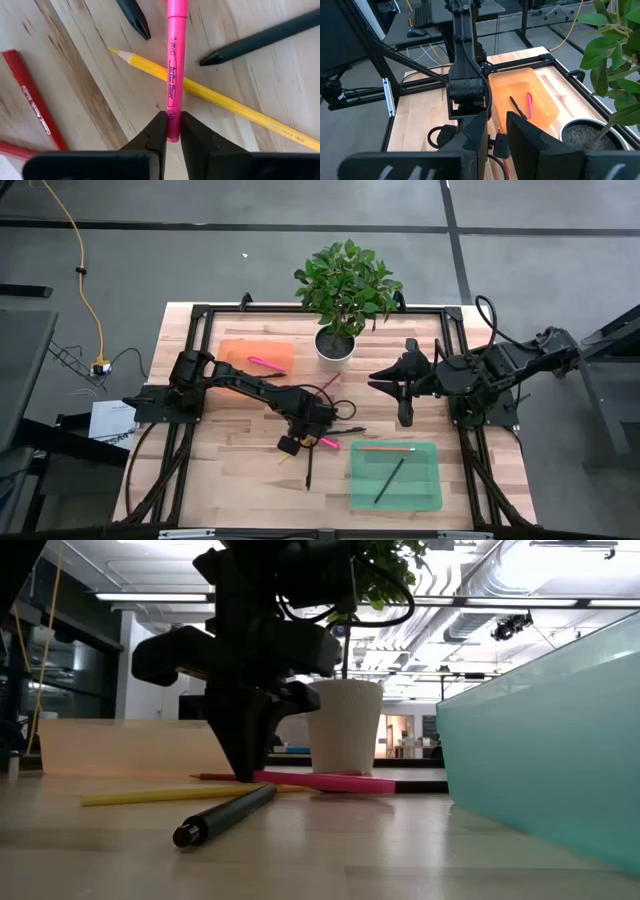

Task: Sort pens & pencils
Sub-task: Put the pink pen into the orange bin

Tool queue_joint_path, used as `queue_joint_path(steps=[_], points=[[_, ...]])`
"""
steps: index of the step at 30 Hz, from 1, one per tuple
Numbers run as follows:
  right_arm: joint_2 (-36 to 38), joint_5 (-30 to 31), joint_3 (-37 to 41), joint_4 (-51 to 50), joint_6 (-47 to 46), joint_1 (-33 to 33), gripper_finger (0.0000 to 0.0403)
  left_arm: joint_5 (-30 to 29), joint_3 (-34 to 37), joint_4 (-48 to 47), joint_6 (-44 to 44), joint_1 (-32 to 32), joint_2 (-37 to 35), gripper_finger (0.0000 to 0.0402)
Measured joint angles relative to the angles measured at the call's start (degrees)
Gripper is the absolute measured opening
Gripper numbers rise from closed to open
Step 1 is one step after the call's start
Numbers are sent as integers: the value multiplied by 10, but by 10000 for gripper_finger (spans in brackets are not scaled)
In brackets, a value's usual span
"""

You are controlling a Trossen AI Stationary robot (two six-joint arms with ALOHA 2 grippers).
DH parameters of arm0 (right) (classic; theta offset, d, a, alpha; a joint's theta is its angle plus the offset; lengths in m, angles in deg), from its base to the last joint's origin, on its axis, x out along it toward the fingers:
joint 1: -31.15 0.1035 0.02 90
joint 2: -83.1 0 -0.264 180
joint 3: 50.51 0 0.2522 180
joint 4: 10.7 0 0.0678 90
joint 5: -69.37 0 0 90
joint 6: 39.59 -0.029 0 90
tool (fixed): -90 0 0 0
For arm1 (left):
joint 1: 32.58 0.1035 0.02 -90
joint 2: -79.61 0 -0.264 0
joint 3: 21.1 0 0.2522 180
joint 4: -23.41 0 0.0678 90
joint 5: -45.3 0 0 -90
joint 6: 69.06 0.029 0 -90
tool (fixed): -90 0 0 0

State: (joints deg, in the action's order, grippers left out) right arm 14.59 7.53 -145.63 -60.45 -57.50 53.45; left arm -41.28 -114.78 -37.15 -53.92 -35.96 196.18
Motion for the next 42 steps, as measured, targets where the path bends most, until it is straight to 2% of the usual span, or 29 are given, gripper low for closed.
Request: queue_joint_path(steps=[10,20,27,42], points=[[0,0,0,-2,0,0,64,-31,0,-5,-2,0,-46,32],[0,0,0,-2,0,0,64,-78,0,-57,-6,8,-85,26],[0,0,0,-1,0,0,64,-92,0,-90,-21,41,-105,32],[0,0,0,-2,2,0,64,-161,1,-183,-19,118,-207,27]])
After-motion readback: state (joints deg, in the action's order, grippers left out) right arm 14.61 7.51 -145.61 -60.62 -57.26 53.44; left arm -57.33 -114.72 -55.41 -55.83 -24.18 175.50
